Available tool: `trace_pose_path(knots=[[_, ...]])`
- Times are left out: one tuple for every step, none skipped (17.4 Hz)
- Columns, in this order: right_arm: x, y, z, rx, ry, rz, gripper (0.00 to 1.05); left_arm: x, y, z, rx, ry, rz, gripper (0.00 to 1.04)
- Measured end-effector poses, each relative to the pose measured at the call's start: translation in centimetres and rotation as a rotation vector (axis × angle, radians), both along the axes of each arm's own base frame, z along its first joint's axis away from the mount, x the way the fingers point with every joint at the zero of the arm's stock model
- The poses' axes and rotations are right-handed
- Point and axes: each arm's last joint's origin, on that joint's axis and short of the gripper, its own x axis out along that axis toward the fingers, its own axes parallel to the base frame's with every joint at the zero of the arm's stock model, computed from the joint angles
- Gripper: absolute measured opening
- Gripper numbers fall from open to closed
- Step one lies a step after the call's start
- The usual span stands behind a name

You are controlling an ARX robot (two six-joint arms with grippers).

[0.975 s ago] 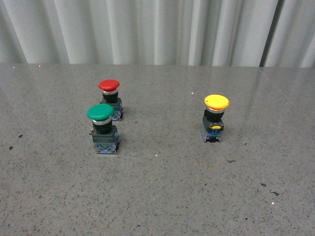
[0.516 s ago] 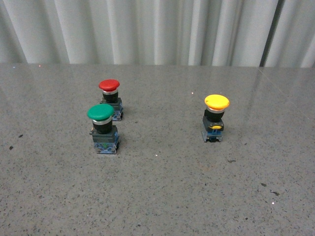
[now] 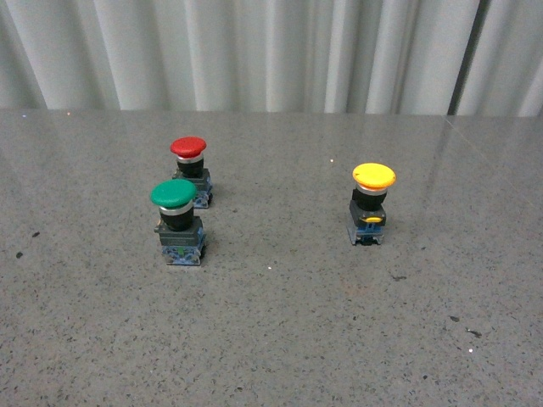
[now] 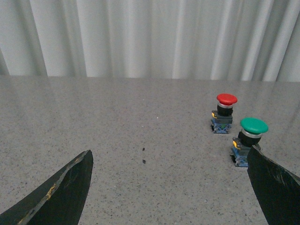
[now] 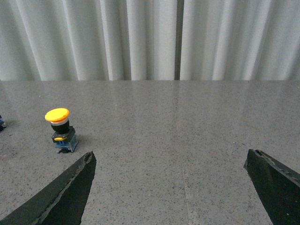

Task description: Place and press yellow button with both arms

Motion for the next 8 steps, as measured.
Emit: trace_pose_path(knots=[[0.0, 0.0, 0.0, 0.0, 0.0, 0.0, 0.98, 0.0, 0.0, 0.0, 0.0, 0.0, 0.0, 0.98], [0.0, 0.0, 0.0, 0.0, 0.0, 0.0, 0.98, 0.0, 0.0, 0.0, 0.0, 0.0, 0.0, 0.98], [0.0, 0.0, 0.0, 0.0, 0.0, 0.0, 0.98, 0.0, 0.0, 0.0, 0.0, 0.0, 0.0, 0.98], [0.0, 0.0, 0.0, 0.0, 0.0, 0.0, 0.98, 0.0, 0.0, 0.0, 0.0, 0.0, 0.0, 0.98], [0.0, 0.0, 0.0, 0.0, 0.0, 0.0, 0.98, 0.0, 0.0, 0.0, 0.0, 0.0, 0.0, 0.98], [0.0, 0.0, 0.0, 0.0, 0.0, 0.0, 0.98, 0.0, 0.0, 0.0, 0.0, 0.0, 0.0, 0.98], [0.0, 0.0, 0.0, 0.0, 0.0, 0.0, 0.98, 0.0, 0.0, 0.0, 0.0, 0.0, 0.0, 0.98], [0.0, 0.0, 0.0, 0.0, 0.0, 0.0, 0.98, 0.0, 0.0, 0.0, 0.0, 0.0, 0.0, 0.98]])
